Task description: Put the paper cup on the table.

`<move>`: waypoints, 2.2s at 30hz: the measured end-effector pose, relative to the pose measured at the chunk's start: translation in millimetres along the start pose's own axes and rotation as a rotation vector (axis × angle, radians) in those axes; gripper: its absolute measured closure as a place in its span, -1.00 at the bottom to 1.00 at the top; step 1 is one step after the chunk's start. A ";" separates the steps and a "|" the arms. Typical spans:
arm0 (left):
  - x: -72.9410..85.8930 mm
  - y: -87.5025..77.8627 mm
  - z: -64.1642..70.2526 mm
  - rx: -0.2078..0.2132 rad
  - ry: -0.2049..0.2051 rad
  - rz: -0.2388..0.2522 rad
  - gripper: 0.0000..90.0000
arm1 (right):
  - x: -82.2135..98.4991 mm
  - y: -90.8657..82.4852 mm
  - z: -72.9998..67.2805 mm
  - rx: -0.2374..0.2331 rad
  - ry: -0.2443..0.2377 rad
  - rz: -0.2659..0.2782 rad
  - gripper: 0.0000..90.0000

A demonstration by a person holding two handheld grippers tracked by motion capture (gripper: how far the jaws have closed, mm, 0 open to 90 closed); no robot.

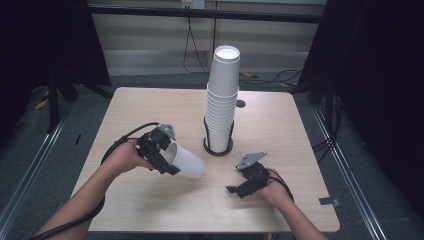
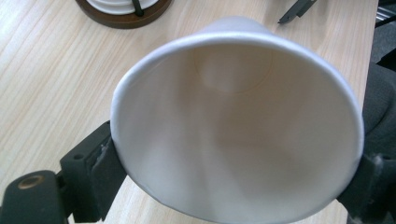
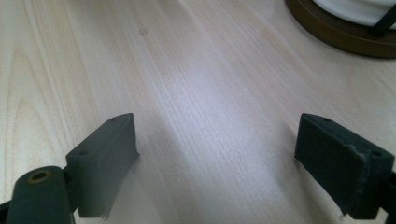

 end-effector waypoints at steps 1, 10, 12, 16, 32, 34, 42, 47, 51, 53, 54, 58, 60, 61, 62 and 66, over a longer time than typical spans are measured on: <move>0.6 -0.5 -0.7 -0.007 0.002 -0.004 -0.77 | 0.2 0.1 0.0 0.002 0.000 0.001 -0.73; 5.0 -5.1 -3.4 -0.026 0.009 -0.051 -0.78 | 2.2 2.2 0.2 0.018 0.010 0.055 -0.81; 5.6 -6.4 -4.0 -0.024 0.007 -0.056 -0.78 | 3.1 2.3 -0.1 0.015 0.013 0.074 -0.81; 6.4 -7.3 -4.5 -0.028 0.004 -0.063 -0.78 | 3.3 2.1 0.1 0.019 0.015 0.077 -0.81; 10.8 -5.4 -7.2 -0.052 0.035 -0.123 -0.84 | 3.4 1.9 -0.1 0.035 0.029 0.081 -0.80; 10.9 -5.2 -7.1 -0.051 0.036 -0.125 -0.84 | 3.4 1.9 -0.1 0.035 0.030 0.081 -0.80; 16.8 1.9 -8.1 -0.065 0.052 -0.150 -0.86 | 3.3 1.8 0.1 0.036 0.030 0.082 -0.79; 14.5 4.6 -7.3 -0.078 0.078 -0.141 -0.86 | 3.3 1.8 0.1 0.037 0.031 0.082 -0.79; 12.1 9.8 -7.6 -0.100 0.101 -0.125 -0.89 | 3.3 1.8 0.1 0.037 0.031 0.082 -0.79; 12.5 13.3 -7.1 -0.099 0.103 -0.126 -0.91 | 3.4 1.8 0.1 0.037 0.031 0.082 -0.79; 12.5 13.3 -7.1 -0.099 0.103 -0.126 -0.92 | 3.3 1.8 0.1 0.037 0.031 0.082 -0.79; 12.5 15.7 -7.8 -0.098 0.106 -0.095 -0.94 | 3.4 1.7 0.0 0.039 0.032 0.084 -0.78; 14.0 15.6 -9.3 -0.110 0.107 -0.093 -0.96 | 3.4 1.6 -0.1 0.040 0.032 0.084 -0.78; 14.0 15.6 -9.3 -0.110 0.107 -0.093 -0.97 | 3.4 1.6 -0.1 0.040 0.032 0.084 -0.78; 14.9 14.9 -9.9 -0.108 0.101 -0.087 -0.97 | 3.4 1.6 -0.1 0.040 0.032 0.084 -0.78; 19.5 15.5 -8.1 -0.096 0.093 -0.064 -0.98 | 3.5 1.5 -0.2 0.041 0.034 0.084 -0.78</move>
Point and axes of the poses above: each handheld gripper's, and its own axes: y roughly forward along the jaws, x roughly out of its underside, z roughly to its right, the point moved 8 cm from there along y, roughly forward along the jaws, and after that the axes turned 4 degrees about y, right-handed, at the moved point
